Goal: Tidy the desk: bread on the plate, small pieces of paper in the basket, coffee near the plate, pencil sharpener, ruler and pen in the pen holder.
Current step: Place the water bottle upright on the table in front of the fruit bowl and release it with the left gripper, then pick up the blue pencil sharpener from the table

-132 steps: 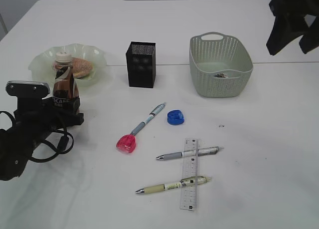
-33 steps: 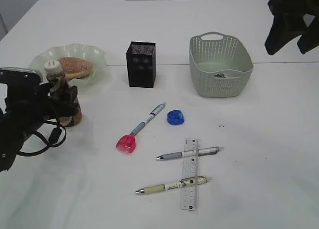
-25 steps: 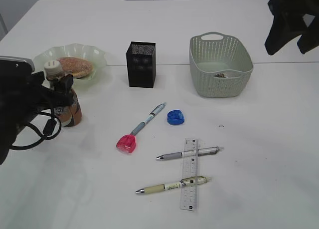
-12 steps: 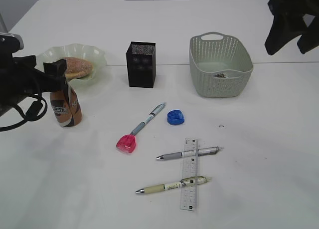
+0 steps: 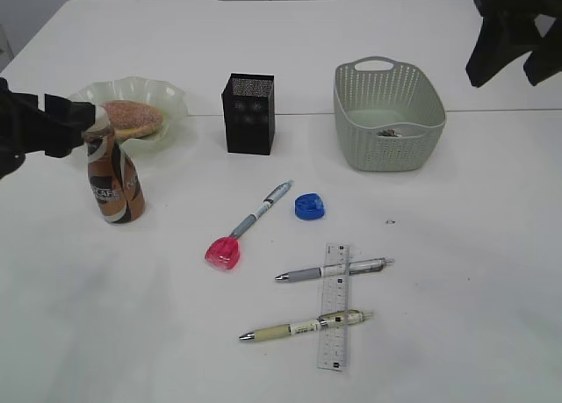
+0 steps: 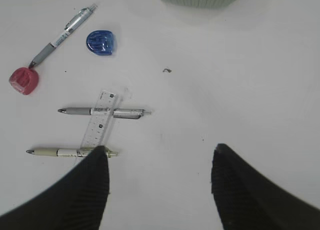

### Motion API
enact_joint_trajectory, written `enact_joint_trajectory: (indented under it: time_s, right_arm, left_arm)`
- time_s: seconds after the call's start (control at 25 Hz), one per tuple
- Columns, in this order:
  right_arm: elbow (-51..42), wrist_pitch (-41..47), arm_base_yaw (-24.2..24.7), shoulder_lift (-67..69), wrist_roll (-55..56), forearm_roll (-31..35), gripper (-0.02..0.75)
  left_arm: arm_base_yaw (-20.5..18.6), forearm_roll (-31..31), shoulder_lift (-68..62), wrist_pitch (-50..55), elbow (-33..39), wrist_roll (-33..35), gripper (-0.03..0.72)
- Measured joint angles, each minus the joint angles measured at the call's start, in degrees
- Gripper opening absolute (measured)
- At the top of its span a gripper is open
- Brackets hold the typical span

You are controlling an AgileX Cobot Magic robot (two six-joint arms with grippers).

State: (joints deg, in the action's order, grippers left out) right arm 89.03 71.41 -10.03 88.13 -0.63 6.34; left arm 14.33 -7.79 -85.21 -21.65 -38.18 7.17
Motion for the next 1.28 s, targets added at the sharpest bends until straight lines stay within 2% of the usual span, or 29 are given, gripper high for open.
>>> enact_joint_trajectory:
  time_s: [0.24,0.52,0.68,0.88,1.04,1.28]
  right_arm:
    - [1.12,0.0,0.0,0.0,0.0,0.0,0.475]
    - [1.12,0.0,0.0,0.0,0.1,1.54,0.475]
    - [1.12,0.0,0.0,0.0,0.1,4.18,0.475]
    - [1.12,0.0,-0.12,0.0,2.12,5.25,0.474]
    - [1.15,0.0,-2.98,2.21,4.11,5.52,0.474]
    - [1.52,0.0,-7.08,9.07,5.36,5.98,0.474]
  left_arm:
    - [-1.23,0.0,7.72,21.96,-5.54,1.72,0.515]
    - [-3.9,0.0,11.63,49.79,-14.27,0.01,0.512]
    - [-4.03,0.44,11.63,66.9,-20.25,-5.43,0.512]
    - [-4.03,6.57,11.63,86.25,-26.24,-12.86,0.512]
    - [-4.03,11.79,12.18,91.57,-27.57,-15.35,0.511]
    - [-4.15,10.52,12.65,92.29,-27.81,-16.02,0.51]
